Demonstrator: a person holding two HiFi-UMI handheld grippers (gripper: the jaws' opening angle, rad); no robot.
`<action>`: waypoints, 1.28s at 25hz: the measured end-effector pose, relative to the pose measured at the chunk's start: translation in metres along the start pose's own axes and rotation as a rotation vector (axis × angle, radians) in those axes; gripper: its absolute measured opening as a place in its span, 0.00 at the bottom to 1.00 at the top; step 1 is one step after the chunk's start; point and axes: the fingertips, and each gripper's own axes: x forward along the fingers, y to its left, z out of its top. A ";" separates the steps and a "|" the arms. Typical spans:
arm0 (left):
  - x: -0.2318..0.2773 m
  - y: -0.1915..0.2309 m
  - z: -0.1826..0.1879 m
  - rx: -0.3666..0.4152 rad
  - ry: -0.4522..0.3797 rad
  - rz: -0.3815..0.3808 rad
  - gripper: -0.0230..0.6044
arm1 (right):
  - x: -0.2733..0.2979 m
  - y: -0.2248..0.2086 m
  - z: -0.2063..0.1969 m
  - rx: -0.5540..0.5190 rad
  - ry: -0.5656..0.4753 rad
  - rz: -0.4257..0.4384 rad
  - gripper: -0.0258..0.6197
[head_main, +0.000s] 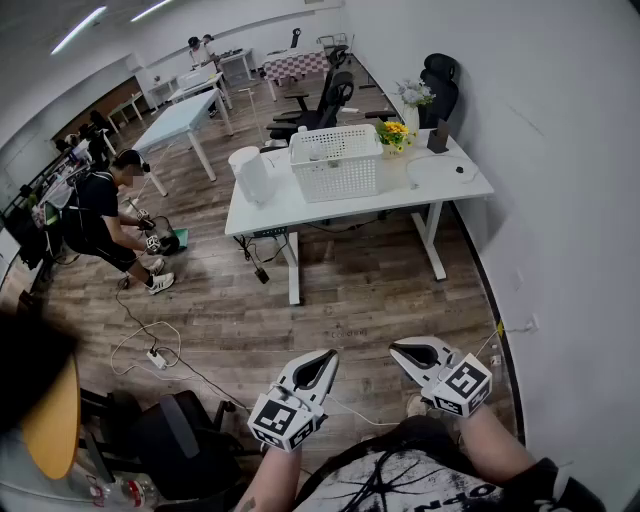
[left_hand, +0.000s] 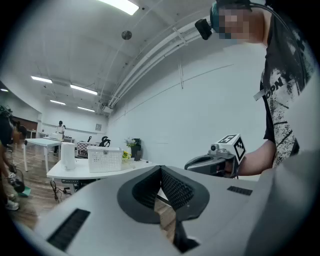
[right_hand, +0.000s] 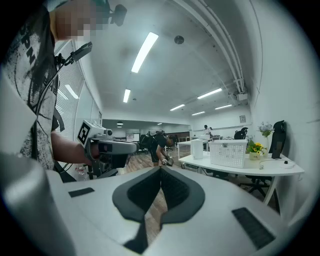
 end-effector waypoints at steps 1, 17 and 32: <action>0.000 0.001 0.001 0.004 0.000 -0.003 0.05 | 0.001 0.000 0.000 -0.003 0.003 -0.002 0.08; -0.005 0.005 -0.002 0.009 -0.003 0.004 0.05 | 0.008 -0.002 0.012 0.059 -0.062 0.018 0.08; 0.032 0.028 -0.012 -0.012 0.028 -0.006 0.05 | 0.026 -0.045 0.006 0.114 -0.058 0.029 0.08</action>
